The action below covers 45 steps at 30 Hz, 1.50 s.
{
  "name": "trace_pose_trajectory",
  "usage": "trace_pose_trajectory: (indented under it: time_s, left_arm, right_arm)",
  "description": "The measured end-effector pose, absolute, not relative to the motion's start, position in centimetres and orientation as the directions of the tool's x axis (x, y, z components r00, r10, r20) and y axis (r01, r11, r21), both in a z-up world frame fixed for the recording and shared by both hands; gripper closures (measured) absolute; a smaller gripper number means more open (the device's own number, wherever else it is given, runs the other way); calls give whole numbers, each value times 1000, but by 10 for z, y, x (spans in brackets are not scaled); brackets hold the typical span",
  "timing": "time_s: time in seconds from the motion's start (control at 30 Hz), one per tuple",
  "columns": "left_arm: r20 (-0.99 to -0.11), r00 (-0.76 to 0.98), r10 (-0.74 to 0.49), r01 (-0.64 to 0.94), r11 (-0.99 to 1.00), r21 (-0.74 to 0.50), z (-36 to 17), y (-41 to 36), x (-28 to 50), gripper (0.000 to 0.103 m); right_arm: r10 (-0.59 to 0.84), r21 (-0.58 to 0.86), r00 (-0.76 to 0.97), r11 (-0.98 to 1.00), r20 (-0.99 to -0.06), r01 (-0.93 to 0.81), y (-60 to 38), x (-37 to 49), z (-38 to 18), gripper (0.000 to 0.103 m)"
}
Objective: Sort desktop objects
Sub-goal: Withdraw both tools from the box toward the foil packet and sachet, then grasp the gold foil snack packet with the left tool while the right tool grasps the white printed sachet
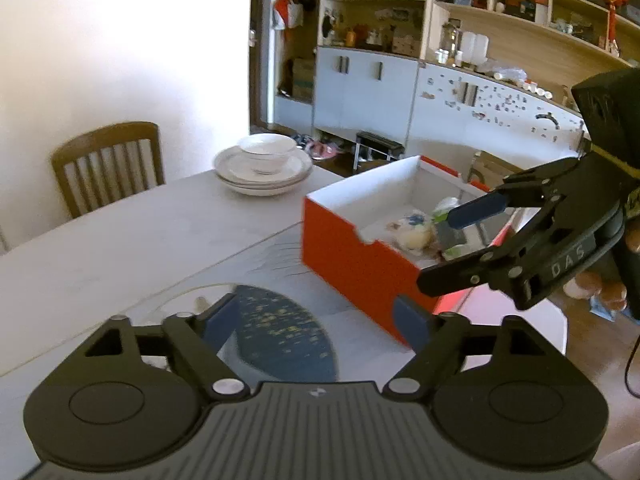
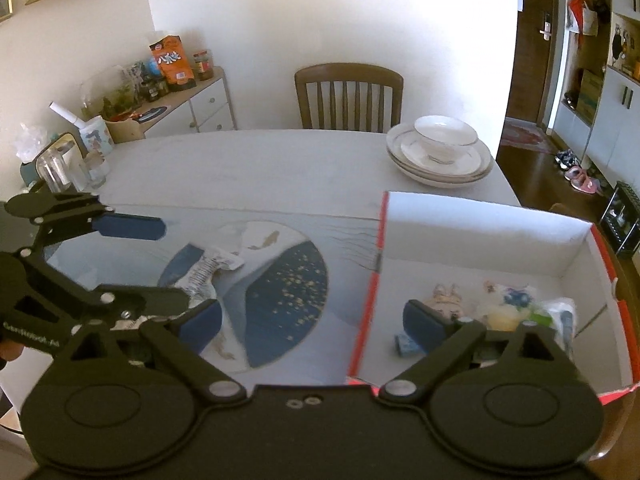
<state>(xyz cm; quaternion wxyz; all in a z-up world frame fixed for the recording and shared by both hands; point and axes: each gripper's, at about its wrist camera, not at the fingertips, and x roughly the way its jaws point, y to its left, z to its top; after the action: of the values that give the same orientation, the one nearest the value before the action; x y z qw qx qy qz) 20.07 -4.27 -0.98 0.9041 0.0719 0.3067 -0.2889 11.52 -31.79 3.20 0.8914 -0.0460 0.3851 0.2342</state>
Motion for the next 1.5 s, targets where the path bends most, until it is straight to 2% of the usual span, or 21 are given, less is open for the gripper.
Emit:
trace_pose_trajectory:
  time_s: [0.17,0.33,0.4,0.47,0.97,1.5]
  left_arm:
    - [-603,646,-468,539,839,-75,-16,-16,196,18]
    - [-599,662,-449,516,854,-70,-25,5,191,12]
    - [-599,668,-442,509,858,-65,-30,14,189,3]
    - [-596,676,-434,498,865,-64,-35,22,187,1]
    - [-650,647,-397,451,888,-93,-83,72,184,0]
    - [-695,536,-479,625,779,-54,-127,69,193,0]
  right_arm:
    - [384,94,590,882,-710,-462,-293,115,32,5]
    - [375,97,578,886,-725,-452,-269,120,26,4]
    - [368,100,573,890,-732,-444,-260,124,22,4]
    - [364,102,569,893,-737,-438,-250,127,18,4]
    - [348,114,504,892,-790,-437,-173,162,-14,4]
    - [306,107,423,895,-853,-433,-131,193,-60,4]
